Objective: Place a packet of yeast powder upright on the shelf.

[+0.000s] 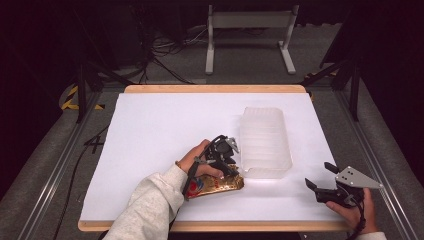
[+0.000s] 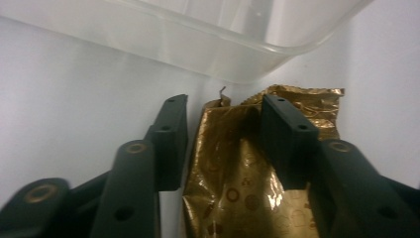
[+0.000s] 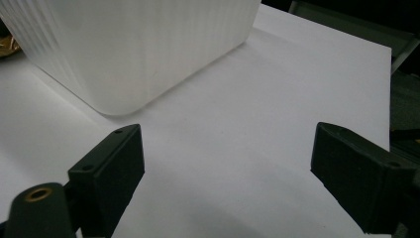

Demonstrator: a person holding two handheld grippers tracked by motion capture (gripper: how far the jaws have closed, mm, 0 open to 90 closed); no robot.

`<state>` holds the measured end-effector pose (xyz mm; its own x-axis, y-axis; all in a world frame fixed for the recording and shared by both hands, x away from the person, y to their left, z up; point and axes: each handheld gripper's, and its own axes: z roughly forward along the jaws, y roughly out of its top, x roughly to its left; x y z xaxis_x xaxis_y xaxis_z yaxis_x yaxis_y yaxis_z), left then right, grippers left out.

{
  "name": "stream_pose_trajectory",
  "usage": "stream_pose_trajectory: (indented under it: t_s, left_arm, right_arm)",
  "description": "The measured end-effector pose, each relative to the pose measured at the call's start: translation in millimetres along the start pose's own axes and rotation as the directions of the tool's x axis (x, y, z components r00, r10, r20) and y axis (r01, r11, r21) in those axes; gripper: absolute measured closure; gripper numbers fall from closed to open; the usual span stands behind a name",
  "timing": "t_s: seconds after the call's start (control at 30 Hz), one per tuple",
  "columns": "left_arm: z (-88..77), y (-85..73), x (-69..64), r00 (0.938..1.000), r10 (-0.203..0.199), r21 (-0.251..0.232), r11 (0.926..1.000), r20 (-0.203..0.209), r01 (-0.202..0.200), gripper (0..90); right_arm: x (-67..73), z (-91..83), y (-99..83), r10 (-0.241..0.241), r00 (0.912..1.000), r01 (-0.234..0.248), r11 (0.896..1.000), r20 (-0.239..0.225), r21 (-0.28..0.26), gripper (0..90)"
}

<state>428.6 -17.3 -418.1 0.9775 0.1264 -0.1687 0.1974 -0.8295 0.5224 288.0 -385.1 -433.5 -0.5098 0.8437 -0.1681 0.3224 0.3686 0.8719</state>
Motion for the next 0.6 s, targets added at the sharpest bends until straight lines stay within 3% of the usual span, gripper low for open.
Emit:
stream_pose_trajectory:
  t_s: [0.07, 0.3, 0.4, 0.6]
  left_arm:
    - [-0.5, -0.2, -1.0, 0.9999, 0.007, 0.001, 1.0000, 0.007, -0.007, 64.5]
    - [-10.2, -1.8, -7.2, 0.9984, 0.041, -0.028, 0.9987, -0.038, -0.043, 81.5]
    - [-16.7, -3.6, -12.8, 0.9962, 0.052, -0.034, 0.9979, -0.070, -0.054, 83.8]
    - [-41.6, -10.7, -25.3, 0.9903, 0.050, -0.106, 0.9923, -0.130, -0.064, 85.4]
  right_arm:
    - [0.0, 0.0, 0.0, 0.000, 1.0000, 0.000, 1.000, 0.000, 0.000, 13.9]
    - [0.7, -1.0, 0.9, -0.009, 0.9999, 0.009, 1.000, 0.004, -0.002, 14.0]
    - [1.1, -1.2, 1.1, -0.010, 0.9999, 0.010, 1.000, 0.002, -0.003, 14.0]
    - [0.4, -2.7, 1.2, -0.007, 1.0000, 0.007, 1.000, 0.003, -0.009, 14.0]
